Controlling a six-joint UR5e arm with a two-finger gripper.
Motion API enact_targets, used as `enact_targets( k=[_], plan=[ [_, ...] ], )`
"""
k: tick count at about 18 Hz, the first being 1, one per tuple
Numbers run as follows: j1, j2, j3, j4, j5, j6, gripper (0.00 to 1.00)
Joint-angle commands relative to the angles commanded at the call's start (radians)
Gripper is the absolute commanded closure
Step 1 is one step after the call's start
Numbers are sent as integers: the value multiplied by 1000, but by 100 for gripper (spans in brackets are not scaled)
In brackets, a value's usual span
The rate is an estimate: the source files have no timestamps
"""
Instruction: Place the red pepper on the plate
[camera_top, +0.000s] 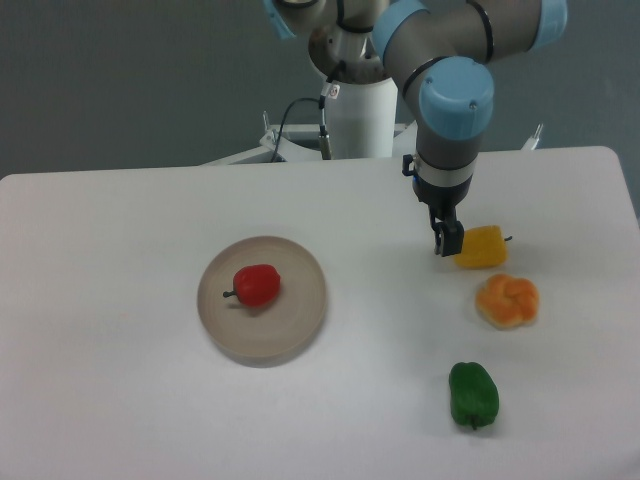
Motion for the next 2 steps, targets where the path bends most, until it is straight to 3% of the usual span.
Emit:
enact_targets(
  k=[2],
  plan=[
    [-2,0,0,0,-5,0,0]
  ],
)
